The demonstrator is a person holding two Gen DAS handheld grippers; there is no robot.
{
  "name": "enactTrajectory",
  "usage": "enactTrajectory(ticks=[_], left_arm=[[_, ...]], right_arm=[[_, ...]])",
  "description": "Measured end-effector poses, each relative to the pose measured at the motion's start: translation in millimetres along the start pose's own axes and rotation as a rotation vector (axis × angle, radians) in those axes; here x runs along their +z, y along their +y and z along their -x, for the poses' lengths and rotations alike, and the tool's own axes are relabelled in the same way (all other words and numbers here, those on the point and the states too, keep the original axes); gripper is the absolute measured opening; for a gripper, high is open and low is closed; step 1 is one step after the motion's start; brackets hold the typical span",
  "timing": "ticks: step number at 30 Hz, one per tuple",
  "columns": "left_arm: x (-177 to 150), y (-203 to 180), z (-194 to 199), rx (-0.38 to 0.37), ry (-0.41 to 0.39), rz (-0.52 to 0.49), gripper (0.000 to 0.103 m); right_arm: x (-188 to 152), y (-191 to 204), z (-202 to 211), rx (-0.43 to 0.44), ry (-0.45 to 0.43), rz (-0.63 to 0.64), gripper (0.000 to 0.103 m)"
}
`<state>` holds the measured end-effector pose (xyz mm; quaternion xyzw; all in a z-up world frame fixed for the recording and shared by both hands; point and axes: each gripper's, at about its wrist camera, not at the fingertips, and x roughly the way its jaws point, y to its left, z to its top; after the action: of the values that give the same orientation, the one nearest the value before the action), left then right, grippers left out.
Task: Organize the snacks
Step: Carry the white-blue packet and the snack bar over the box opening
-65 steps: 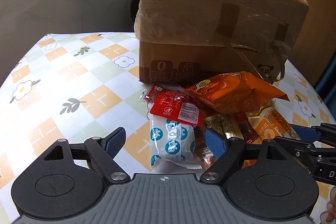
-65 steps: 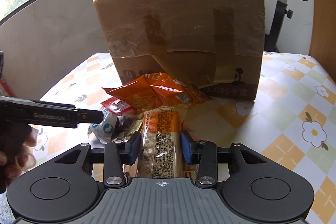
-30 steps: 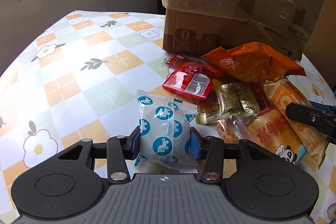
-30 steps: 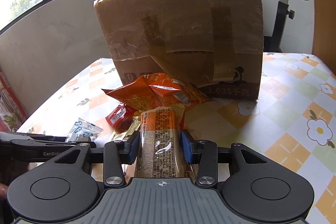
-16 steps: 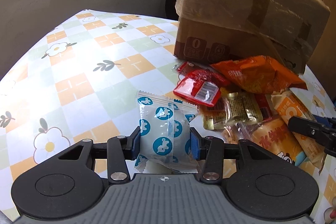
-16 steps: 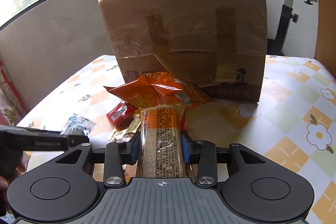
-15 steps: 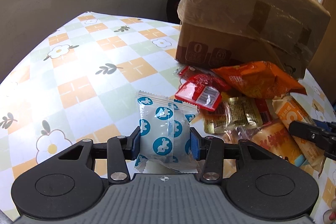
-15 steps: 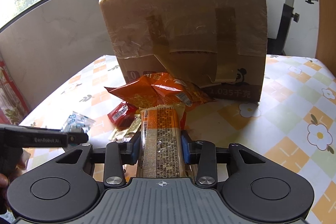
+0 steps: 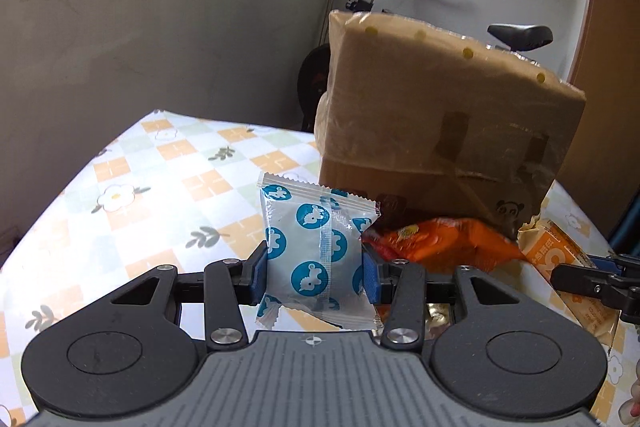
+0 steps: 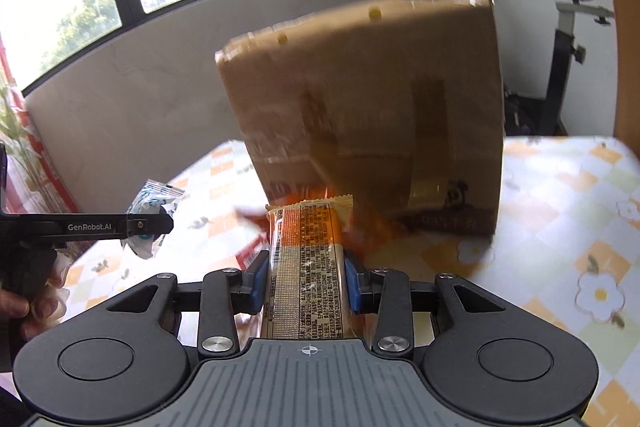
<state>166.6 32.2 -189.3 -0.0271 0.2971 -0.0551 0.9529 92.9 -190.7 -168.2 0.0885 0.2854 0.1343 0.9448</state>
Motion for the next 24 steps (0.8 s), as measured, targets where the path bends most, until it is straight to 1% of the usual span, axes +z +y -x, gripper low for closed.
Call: enactTrajectory(ticks=[4,7,9,11,14,17,19,21,24], left_arm=[[18.6,-2.7,11.8,-0.020,-0.047,0.008,0.048],[36.9,-10.9,12.6,-0.034,-0.077,-0.022,0.048],[52.7,-17.3,13.2,-0.049,-0.109,-0.034,0.048],[73.8,-24.3,12.7,-0.076,-0.164,-0.034,0.048],[103.2,-42.2,6.9,-0.102,-0.219,-0.059,0.048],[133.5,-54.8,-5.4,-0.153,-0.250,-0.041,0.048],[153.0,-66.9,-21.4,-0.155,-0.266,-0.052,0.048],[169.3,-77.5,-37.5,-0.148,-0.268,-0.075,0.048],[187.9,-84.8,-65.5,-0.150,-0.239,-0.071,0.048]], right_arm=[[20.7,-0.4,9.8,0.008,-0.053,0.009,0.034],[41.4,-1.2,17.0,0.010,-0.105,0.022,0.034],[60.7,-4.3,19.9,0.015,-0.140,0.023,0.034],[85.4,-7.5,21.3,0.018,-0.181,0.032,0.034],[122.3,-10.9,19.9,-0.004,-0.238,0.070,0.034],[156.6,-17.2,11.0,-0.047,-0.296,0.104,0.034],[178.7,-24.7,-2.8,-0.076,-0.315,0.110,0.034],[196.4,-33.0,-21.5,-0.104,-0.307,0.095,0.034],[213.0,-45.7,-52.1,-0.162,-0.273,0.069,0.034]])
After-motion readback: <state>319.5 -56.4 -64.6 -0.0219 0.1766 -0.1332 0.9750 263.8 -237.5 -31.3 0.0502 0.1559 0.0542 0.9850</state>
